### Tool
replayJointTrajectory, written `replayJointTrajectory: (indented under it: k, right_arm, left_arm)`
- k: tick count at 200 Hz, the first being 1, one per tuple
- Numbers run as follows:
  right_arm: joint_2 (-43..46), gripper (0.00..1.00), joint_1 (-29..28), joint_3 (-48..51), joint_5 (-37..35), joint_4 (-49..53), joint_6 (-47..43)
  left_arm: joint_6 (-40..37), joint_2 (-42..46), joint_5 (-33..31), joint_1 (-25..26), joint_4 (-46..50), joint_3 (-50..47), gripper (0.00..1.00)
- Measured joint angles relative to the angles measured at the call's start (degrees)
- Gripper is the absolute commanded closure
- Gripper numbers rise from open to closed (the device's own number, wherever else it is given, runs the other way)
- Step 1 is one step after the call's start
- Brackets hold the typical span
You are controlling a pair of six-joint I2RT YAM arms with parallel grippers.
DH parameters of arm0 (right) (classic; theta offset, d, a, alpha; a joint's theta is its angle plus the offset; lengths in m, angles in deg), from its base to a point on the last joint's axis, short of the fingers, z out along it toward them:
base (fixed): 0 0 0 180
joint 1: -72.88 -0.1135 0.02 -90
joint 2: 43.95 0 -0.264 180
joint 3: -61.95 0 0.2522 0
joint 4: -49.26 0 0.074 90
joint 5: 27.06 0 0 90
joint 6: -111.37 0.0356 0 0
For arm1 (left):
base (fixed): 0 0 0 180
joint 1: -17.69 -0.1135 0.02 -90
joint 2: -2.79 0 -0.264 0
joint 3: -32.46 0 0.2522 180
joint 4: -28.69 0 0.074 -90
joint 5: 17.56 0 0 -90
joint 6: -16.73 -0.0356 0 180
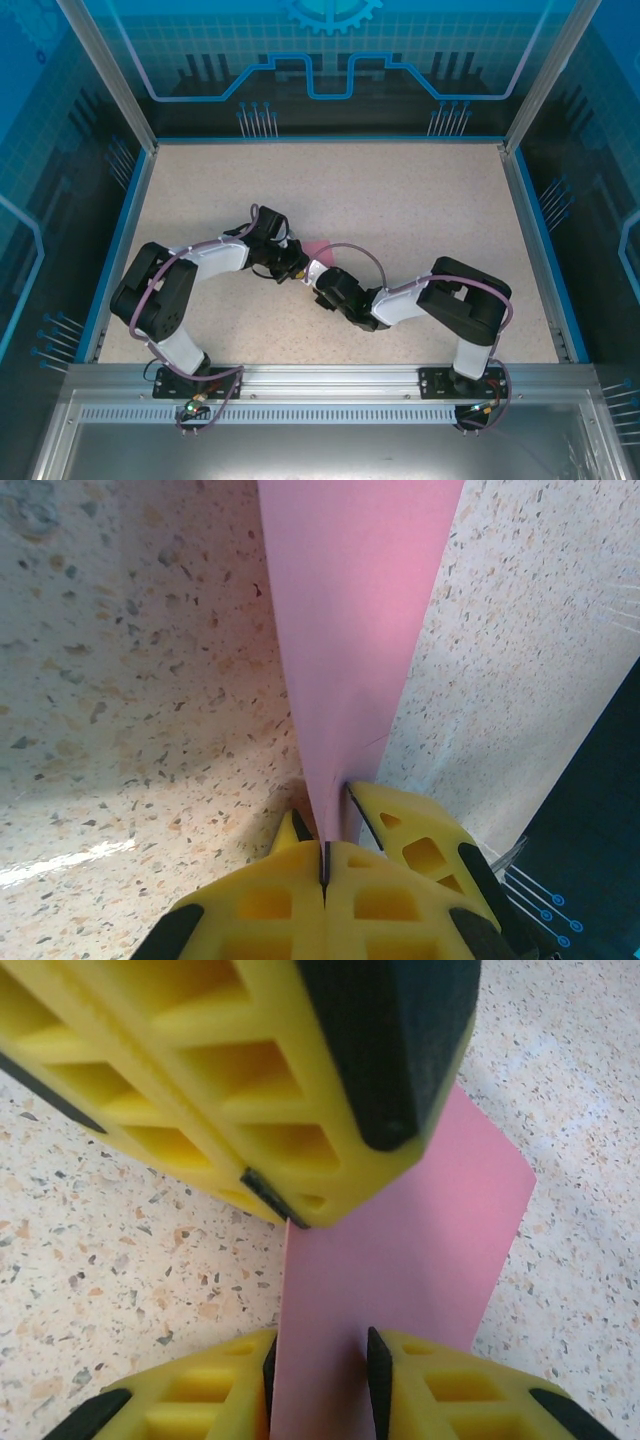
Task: Fold a paper plane with a square sheet of paper (pick it up from the middle)
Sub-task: Fold the wing for the fifth time at the center of the table.
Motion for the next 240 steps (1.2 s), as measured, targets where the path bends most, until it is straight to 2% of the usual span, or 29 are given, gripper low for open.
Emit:
replayJointTrajectory:
  k: [28, 66, 80, 117, 150, 184, 240]
  right_arm:
    - [-0.5, 0.78, 0.0, 0.0, 0.0, -0.9, 0.0]
    - [-0.4, 0.84, 0.5, 0.0, 2.0, -1.7, 1.2]
    - [0.1, 0.86, 1.2, 0.3, 3.5, -1.8, 2.1]
    - [2.8, 0.86, 4.5, 2.4, 9.6, -1.8, 6.3]
    - [4.2, 0.86, 7.1, 3.1, 15.8, -1.9, 11.3]
    - [4.9, 0.85, 10.2, 4.1, 22.8, -2.2, 17.9]
    - [4.9, 0.83, 15.0, 5.0, 33.3, -4.1, 28.5]
  left_arm:
    - [0.0, 0.0, 0.0, 0.0, 0.3, 0.0, 0.97]
    - [-1.1, 0.8, -1.3, -0.5, 3.0, 0.9, 0.77]
    - [-2.0, 2.0, -1.6, -2.2, 4.3, 1.4, 0.68]
    - [-4.1, 6.6, -2.2, -8.2, 6.2, 2.2, 0.59]
    - [-4.2, 8.7, -2.0, -9.1, 4.4, 0.9, 0.59]
    - [-2.6, 9.2, 0.2, -8.9, -2.0, -5.4, 0.66]
    - [0.0, 8.3, 2.9, -3.7, -11.5, -10.8, 0.77]
